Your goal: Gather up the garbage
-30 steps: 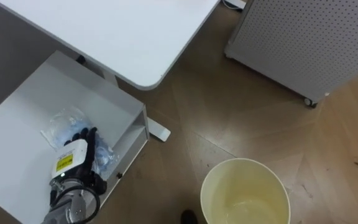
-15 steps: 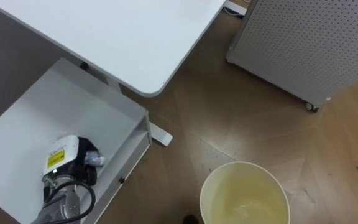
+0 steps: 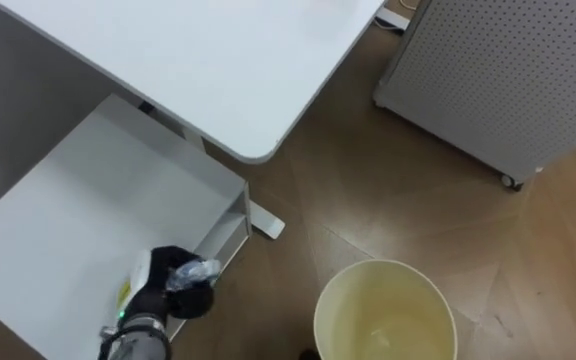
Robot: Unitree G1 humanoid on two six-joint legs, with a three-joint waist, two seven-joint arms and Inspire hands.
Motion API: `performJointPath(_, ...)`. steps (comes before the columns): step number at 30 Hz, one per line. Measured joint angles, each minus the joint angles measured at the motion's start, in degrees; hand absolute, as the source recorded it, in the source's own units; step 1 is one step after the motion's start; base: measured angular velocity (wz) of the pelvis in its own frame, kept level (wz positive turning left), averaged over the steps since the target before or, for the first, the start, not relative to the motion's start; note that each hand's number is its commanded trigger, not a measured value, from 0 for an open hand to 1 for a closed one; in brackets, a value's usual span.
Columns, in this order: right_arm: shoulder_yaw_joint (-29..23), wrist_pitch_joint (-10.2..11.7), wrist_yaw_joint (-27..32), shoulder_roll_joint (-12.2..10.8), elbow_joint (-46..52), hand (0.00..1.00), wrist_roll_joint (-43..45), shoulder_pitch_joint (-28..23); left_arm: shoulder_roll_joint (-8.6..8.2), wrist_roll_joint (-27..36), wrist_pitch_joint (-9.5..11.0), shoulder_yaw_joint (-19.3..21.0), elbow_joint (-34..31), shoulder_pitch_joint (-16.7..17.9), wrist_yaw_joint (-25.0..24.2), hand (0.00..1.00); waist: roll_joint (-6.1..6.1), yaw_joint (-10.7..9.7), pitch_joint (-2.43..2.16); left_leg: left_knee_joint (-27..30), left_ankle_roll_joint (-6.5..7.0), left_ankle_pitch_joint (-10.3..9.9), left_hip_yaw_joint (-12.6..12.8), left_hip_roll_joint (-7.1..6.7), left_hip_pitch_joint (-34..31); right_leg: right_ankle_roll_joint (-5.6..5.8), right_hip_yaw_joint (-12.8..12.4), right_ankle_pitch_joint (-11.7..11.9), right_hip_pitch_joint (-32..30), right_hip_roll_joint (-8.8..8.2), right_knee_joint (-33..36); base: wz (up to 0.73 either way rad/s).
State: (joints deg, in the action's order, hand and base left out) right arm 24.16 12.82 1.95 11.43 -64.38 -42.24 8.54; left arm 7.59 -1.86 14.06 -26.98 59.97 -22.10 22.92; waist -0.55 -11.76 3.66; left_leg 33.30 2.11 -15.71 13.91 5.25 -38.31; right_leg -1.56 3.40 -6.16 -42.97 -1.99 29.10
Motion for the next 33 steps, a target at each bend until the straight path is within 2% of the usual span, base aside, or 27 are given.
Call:
performJointPath(4, 1.7, 0.4, -2.5, -2.1, 0.1, 1.0, 0.1, 0.4, -4.38, 3.0, 0.1, -5.4, -2.7, 3.5, -7.4, 1.0, -0.77, 0.1, -0.48, -0.4, 0.03, 0.0, 0.0, -0.1, 0.1, 0.25, -0.1, 0.1, 0.3, 0.19, -0.8, -0.01)
performJointPath(7, 2.7, 0.3, -4.3, -3.1, 0.0, 1.0, 0.3, 0.4, -6.69, 4.7, 0.1, -7.6, -2.7, 4.9, -12.4, 1.0, -0.87, 0.8, -0.48, -0.8, 0.08, 0.1, 0.3, -0.03, 0.5, 0.39, -0.2, 0.5, 0.9, 0.54, -1.7, -0.02)
performJointPath(10, 3.0, 0.5, -5.0, -3.3, 0.1, 1.0, 1.9, 0.6, -6.85, 5.0, 0.0, -8.8, -3.6, 5.9, -15.9, 1.0, -1.1, 1.3, -0.53, -1.7, 0.32, 0.5, 0.9, -0.03, 1.1, 0.51, -0.5, 0.5, 1.0, 0.18, -1.7, -0.02)
performJointPath(16, 3.9, 0.8, -6.0, -4.4, 0.0, 1.0, 2.1, 0.7, -6.92, 5.0, 0.0, -10.3, -3.8, 5.9, -18.9, 1.0, -1.66, 1.3, -0.63, -1.4, 0.33, 0.5, 0.9, -0.03, 1.2, 0.5, -0.5, 0.5, 1.0, 0.12, -1.5, 0.0)
performJointPath(17, 3.9, 0.8, -6.0, -4.4, 0.0, 1.0, 2.1, 0.7, -6.9, 5.0, 0.0, -10.3, -3.8, 5.9, -19.0, 0.8, -1.66, 1.3, -0.63, -1.4, 0.33, 0.5, 1.0, -0.03, 1.2, 0.5, -0.5, 0.5, 1.0, 0.12, -1.5, 0.0)
performJointPath(18, 3.9, 0.8, -6.3, -4.4, -0.1, 1.0, 2.1, 0.7, -6.84, 5.0, 0.0, -10.3, -3.8, 5.9, -19.1, 0.67, -1.66, 1.3, -0.63, -1.4, 0.33, 0.5, 1.0, -0.03, 1.2, 0.5, -0.5, 0.5, 1.0, 0.1, -1.5, 0.0)
performJointPath(19, 3.9, 0.8, -6.4, -4.4, -0.2, 1.0, 2.1, 0.7, -6.83, 5.0, 0.0, -10.3, -3.8, 5.9, -19.2, 0.0, -1.68, 1.4, -0.61, -1.3, 0.33, 0.5, 1.0, -0.04, 1.2, 0.5, -0.5, 0.5, 1.0, 0.09, -1.4, 0.0)
performJointPath(33, 3.8, 0.8, -6.4, -4.6, -0.5, 1.0, 2.0, 0.7, -6.88, 4.8, 0.0, -11.1, -3.8, 6.1, -19.4, 0.0, -1.75, 1.2, -0.59, -0.7, 0.33, 0.5, 0.8, -0.11, 1.1, 0.36, -0.4, 0.7, 1.0, 0.11, -1.4, 0.0)
